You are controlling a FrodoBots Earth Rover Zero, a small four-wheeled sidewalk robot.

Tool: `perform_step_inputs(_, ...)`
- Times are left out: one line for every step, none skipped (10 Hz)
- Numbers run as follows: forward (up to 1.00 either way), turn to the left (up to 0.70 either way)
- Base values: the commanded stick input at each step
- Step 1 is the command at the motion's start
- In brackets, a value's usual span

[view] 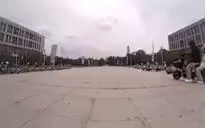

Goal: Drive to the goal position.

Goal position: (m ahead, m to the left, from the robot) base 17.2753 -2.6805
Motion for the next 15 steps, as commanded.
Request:
perform_step_inputs(0.7,0.02)
perform_step_inputs(0.7,0.02)
perform_step_inputs(0.7,0.02)
perform_step_inputs(0.7,0.01)
perform_step_inputs(0.7,0.01)
perform_step_inputs(0.7,0.02)
perform_step_inputs(0.7,0.01)
perform_step_inputs(0.7,0.01)
perform_step_inputs(0.7,0.01)
perform_step_inputs(0.7,0.02)
perform_step_inputs(0.7,0.01)
perform_step_inputs(0.7,0.02)
perform_step_inputs(0.7,0.01)
perform_step_inputs(0.7,0.01)
perform_step_inputs(0.7,0.01)
